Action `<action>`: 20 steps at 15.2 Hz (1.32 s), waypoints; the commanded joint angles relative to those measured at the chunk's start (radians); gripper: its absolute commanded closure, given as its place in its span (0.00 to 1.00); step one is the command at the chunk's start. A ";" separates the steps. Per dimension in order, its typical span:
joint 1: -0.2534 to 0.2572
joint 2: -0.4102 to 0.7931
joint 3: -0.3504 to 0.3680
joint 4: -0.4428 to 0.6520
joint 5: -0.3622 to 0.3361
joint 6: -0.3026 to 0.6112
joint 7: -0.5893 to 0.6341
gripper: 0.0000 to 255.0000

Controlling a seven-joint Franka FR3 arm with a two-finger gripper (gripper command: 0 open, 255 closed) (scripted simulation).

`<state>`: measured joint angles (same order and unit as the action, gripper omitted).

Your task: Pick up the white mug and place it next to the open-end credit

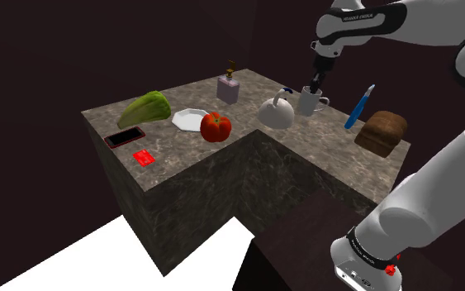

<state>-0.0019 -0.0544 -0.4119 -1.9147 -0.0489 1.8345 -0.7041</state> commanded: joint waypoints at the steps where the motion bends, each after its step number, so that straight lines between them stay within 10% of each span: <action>1: 0.024 -0.017 0.028 -0.023 -0.004 0.006 0.056 1.00; 20: 0.232 0.043 0.266 -0.046 0.038 0.077 0.490 1.00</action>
<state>0.2195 -0.0215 -0.1570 -1.9758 -0.0140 1.9162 -0.2372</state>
